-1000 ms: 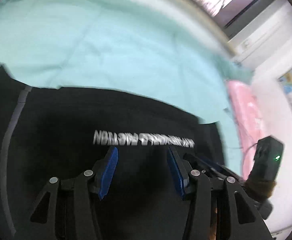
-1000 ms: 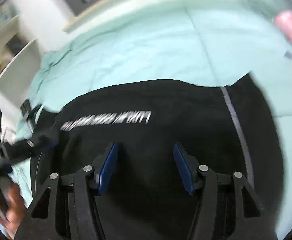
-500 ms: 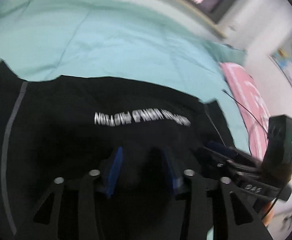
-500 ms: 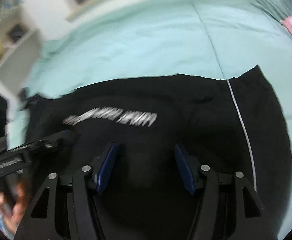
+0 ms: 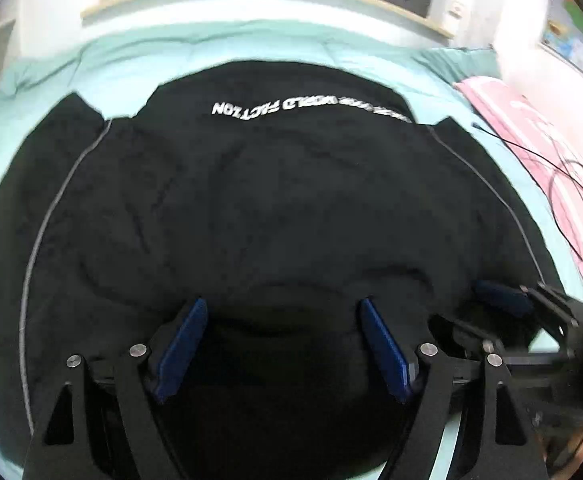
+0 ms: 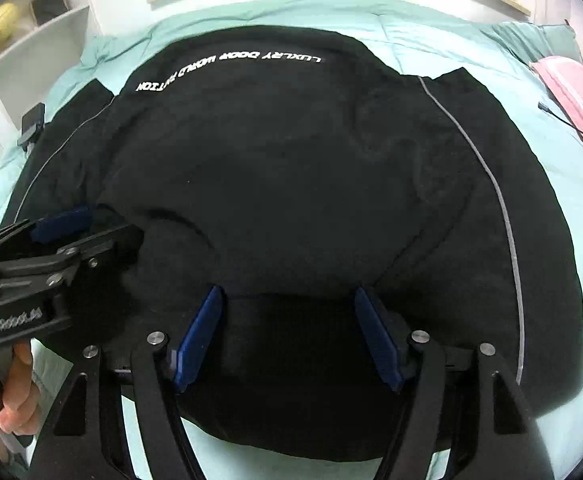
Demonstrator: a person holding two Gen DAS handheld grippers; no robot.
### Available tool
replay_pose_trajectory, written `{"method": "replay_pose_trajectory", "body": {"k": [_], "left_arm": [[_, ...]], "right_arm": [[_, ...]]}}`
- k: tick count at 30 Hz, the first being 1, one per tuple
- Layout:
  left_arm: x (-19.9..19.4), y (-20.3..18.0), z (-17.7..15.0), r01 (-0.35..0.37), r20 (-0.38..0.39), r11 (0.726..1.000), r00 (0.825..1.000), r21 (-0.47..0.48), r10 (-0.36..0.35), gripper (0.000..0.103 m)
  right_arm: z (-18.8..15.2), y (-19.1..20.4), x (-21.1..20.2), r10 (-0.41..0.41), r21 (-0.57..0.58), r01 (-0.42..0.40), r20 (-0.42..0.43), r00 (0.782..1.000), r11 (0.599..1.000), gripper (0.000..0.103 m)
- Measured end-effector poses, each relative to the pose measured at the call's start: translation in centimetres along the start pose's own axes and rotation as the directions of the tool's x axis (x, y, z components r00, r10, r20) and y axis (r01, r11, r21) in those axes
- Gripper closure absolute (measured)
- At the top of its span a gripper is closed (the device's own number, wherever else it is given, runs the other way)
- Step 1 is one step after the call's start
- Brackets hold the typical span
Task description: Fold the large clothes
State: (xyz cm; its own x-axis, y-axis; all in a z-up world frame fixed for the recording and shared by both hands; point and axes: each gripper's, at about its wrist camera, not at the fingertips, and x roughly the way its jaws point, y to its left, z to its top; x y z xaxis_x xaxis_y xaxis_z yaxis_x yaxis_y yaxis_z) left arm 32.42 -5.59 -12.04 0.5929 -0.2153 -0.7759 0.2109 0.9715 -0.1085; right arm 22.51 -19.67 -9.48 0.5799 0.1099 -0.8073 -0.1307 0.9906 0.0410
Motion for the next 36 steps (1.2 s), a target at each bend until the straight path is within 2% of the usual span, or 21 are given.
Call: {"method": "replay_pose_trajectory", "body": {"k": [4, 5, 8, 10, 12, 13, 15, 18, 19, 22, 24, 28, 32, 36], "left_arm": [[-4.2, 1.3, -1.7, 0.072, 0.036, 0.997, 0.997, 0.000, -0.072, 0.023], [-5.5, 2.1, -2.1, 0.058, 0.052, 0.998, 0.997, 0.000, -0.058, 0.023], [-8.9, 5.0, -2.3, -0.040, 0.094, 0.999, 0.995, -0.017, 0.042, 0.023], [-10.6, 7.8, -1.9, -0.093, 0.112, 0.995, 0.989, -0.045, 0.098, 0.023], [-11.7, 9.8, -1.4, -0.132, 0.112, 0.989, 0.984, -0.073, 0.139, 0.023], [-12.8, 11.8, -1.6, -0.132, 0.113, 0.988, 0.984, -0.084, 0.141, 0.023], [-12.1, 14.4, -0.4, -0.115, 0.113, 0.987, 0.985, -0.112, 0.127, 0.023], [-10.9, 19.1, 0.2, 0.014, 0.084, 0.974, 0.996, -0.224, 0.005, 0.023], [-9.7, 21.0, 0.8, 0.096, 0.078, 0.954, 0.994, -0.283, -0.077, 0.023], [-6.8, 24.1, 1.2, 0.213, 0.069, 0.898, 0.977, -0.385, -0.202, 0.023], [-4.3, 25.5, 1.6, 0.247, 0.053, 0.865, 0.967, -0.437, -0.249, 0.023], [-0.5, 25.5, 1.8, 0.312, 0.011, 0.826, 0.937, -0.470, -0.348, 0.023], [3.0, 25.0, 2.0, 0.321, -0.060, 0.815, 0.916, -0.482, -0.396, 0.023], [3.9, 24.5, 2.1, 0.371, -0.057, 0.799, 0.892, -0.474, -0.448, 0.023]], "right_arm": [[-1.8, -2.0, -2.6, 0.109, 0.056, -0.111, 0.038, 0.993, 0.992, 0.030], [-2.3, -2.6, -3.4, 0.136, 0.081, -0.139, 0.042, 0.990, 0.987, 0.027], [-3.2, -5.2, -6.7, 0.209, 0.157, -0.219, 0.079, 0.975, 0.963, 0.020], [-2.8, -7.5, -9.0, 0.191, 0.193, -0.215, 0.136, 0.972, 0.957, 0.013], [-2.4, -10.4, -11.6, 0.132, 0.224, -0.177, 0.204, 0.970, 0.958, 0.005], [-1.7, -11.1, -12.2, 0.116, 0.229, -0.166, 0.218, 0.969, 0.959, 0.004], [-0.8, -13.4, -12.9, 0.075, 0.249, -0.133, 0.230, 0.970, 0.959, 0.003], [0.6, -16.2, -12.4, 0.035, 0.262, -0.088, 0.199, 0.979, 0.961, 0.003], [1.2, -17.0, -11.7, 0.033, 0.262, -0.080, 0.181, 0.983, 0.962, 0.003], [2.4, -19.1, -9.0, 0.065, 0.288, -0.100, 0.130, 0.989, 0.952, 0.003], [2.6, -20.1, -7.4, 0.099, 0.305, -0.128, 0.108, 0.989, 0.944, 0.003], [3.3, -21.2, -4.6, 0.167, 0.309, -0.188, 0.094, 0.981, 0.932, 0.003], [4.5, -21.5, -1.9, 0.245, 0.317, -0.257, 0.078, 0.966, 0.913, 0.003], [5.2, -21.4, 1.4, 0.298, 0.319, -0.282, -0.002, 0.955, 0.905, 0.003]]}}
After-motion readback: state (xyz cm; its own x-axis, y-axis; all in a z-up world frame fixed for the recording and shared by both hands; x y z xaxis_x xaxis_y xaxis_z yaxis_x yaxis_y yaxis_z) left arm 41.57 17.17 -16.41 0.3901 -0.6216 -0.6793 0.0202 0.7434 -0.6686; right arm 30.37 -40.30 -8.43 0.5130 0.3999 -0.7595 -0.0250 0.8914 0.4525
